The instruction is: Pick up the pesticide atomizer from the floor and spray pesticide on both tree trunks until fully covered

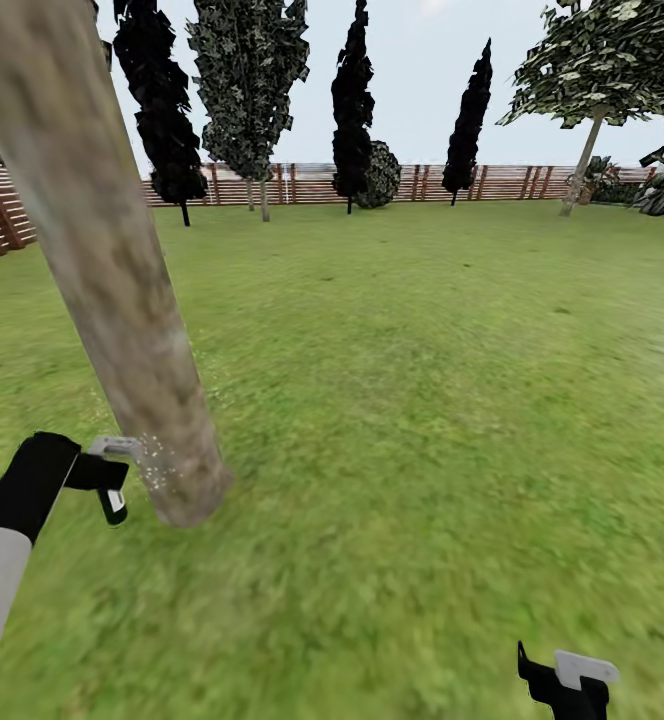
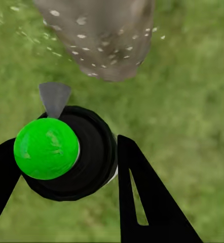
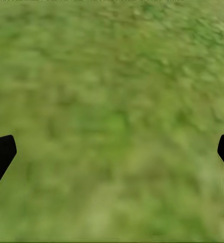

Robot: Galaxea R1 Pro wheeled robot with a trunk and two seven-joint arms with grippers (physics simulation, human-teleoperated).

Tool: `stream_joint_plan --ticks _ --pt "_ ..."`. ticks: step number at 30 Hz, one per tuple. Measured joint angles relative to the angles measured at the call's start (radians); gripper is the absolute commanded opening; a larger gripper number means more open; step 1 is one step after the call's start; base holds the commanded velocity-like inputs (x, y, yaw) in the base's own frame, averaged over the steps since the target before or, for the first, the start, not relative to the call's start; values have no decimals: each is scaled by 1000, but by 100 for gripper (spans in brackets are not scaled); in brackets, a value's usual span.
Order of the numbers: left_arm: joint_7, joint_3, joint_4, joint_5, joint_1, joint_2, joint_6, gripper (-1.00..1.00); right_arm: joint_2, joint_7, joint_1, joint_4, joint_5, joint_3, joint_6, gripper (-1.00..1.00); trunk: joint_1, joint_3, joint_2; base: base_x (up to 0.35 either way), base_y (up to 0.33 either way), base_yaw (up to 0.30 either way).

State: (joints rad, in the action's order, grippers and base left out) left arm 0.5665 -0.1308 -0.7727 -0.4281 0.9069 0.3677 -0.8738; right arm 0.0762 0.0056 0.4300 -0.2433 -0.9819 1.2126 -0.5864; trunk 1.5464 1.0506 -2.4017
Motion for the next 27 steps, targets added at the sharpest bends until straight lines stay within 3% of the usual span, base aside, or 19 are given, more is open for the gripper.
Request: stream_joint_plan --ticks 3,12,24,27 --pt "0 0 -54 0 -5 -3 -4 -100 0 0 0 0 0 0 0 100 0 0 0 119 -259 88" --pt "0 1 -60 -4 -8 -3 -4 -100 -1 0 0 0 0 0 0 100 0 0 0 96 -267 251" --pt "-1 -7 -61 -5 -7 -2 -4 -100 0 0 0 0 0 0 0 100 0 0 0 148 -240 11" --pt "-1 -6 -61 -5 -8 -2 -4 -100 0 0 0 0 0 0 0 100 0 0 0 47 -265 218"
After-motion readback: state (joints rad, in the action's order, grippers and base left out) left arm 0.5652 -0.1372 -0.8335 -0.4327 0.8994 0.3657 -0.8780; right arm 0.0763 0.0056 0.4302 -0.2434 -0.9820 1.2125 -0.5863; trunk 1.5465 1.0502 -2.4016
